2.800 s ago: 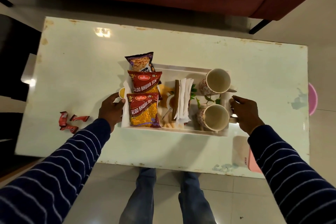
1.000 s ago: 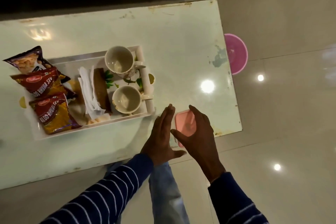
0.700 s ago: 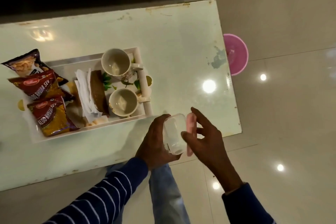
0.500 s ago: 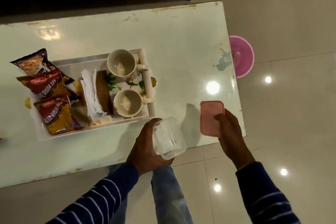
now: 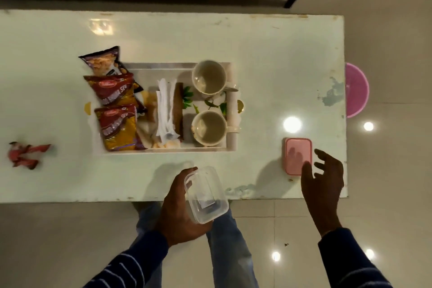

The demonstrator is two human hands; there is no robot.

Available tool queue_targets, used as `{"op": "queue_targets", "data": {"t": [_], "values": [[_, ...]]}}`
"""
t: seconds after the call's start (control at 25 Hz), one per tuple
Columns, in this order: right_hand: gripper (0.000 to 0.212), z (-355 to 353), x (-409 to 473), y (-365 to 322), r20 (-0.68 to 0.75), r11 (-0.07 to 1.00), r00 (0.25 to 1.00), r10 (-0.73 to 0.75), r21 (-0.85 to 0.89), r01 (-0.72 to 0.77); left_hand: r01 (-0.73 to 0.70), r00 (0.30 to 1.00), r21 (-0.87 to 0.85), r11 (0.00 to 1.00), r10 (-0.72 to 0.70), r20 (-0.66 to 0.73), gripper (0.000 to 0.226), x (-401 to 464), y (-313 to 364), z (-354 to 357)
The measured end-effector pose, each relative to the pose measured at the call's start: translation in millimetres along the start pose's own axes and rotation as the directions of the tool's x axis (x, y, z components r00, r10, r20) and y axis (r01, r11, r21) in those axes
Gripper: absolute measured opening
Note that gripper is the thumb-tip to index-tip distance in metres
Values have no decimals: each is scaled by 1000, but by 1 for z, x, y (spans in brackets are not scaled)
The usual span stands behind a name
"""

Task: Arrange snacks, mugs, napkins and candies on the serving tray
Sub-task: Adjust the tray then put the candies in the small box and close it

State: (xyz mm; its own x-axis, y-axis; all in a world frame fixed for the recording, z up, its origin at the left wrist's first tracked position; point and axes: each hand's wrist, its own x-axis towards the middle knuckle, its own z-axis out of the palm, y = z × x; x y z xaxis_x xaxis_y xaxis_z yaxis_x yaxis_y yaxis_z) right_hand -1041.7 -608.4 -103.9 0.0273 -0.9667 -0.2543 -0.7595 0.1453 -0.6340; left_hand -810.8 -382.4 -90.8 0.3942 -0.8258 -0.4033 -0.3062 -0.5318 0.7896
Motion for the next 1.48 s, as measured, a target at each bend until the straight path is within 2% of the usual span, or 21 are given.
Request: {"op": "queue_targets", "data": {"t": [0.08,0.24,0.32,0.4,0.52,0.6,0.76,0.84,0.88,1.0,1.12,1.16,1.28,1.32,1.36,1.4,1.48], "values": [[40,8,-32,-18,49,991,990,-131,-37,133,50,998,-40,998,-51,-27,114,-13,-11,-26],[42,54,-112,-62,251,947,923,-293,-61,317,117,963,-28,993,-120,-243,111,-44,-71,-102],[43,89,-150,-87,395,915,846,-357,-33,402,166,912,-5,986,-156,-380,114,-61,-100,-145],[37,128,-179,-116,510,882,751,-419,32,470,240,860,-13,971,-219,-461,113,-74,-125,-181],[28,200,-214,-177,592,802,612,-525,104,588,339,764,-85,937,-327,-556,109,-96,-164,-234],[25,250,-227,-219,620,730,526,-583,116,673,351,719,-116,929,-347,-603,106,-104,-181,-258],[30,345,-238,-288,671,612,394,-628,113,783,232,749,-91,968,-238,-619,93,-104,-209,-289],[33,383,-244,-308,709,567,335,-621,110,816,212,767,-172,962,-272,-582,90,-104,-231,-295],[35,397,-247,-315,728,555,314,-610,109,825,231,766,-205,951,-307,-565,96,-106,-239,-295],[36,425,-253,-321,750,508,292,-593,68,859,264,777,-228,937,-346,-526,114,-108,-255,-295],[25,433,-255,-322,711,474,321,-625,20,880,225,794,-265,938,-334,-508,115,-106,-265,-299],[22,433,-258,-323,692,497,343,-635,26,867,217,790,-251,944,-320,-522,114,-106,-268,-301],[16,420,-267,-334,573,637,483,-662,90,765,216,781,-172,961,-276,-561,115,-110,-273,-307],[15,412,-273,-340,531,650,495,-688,147,746,209,783,-153,966,-259,-566,114,-111,-275,-310],[15,403,-281,-345,508,632,470,-722,207,747,205,788,-143,968,-250,-563,114,-112,-276,-311],[15,395,-291,-349,512,594,412,-753,260,761,204,795,-148,968,-252,-552,115,-112,-277,-312],[19,380,-315,-349,585,512,261,-768,317,798,207,809,-206,956,-286,-514,113,-113,-276,-313]]}}
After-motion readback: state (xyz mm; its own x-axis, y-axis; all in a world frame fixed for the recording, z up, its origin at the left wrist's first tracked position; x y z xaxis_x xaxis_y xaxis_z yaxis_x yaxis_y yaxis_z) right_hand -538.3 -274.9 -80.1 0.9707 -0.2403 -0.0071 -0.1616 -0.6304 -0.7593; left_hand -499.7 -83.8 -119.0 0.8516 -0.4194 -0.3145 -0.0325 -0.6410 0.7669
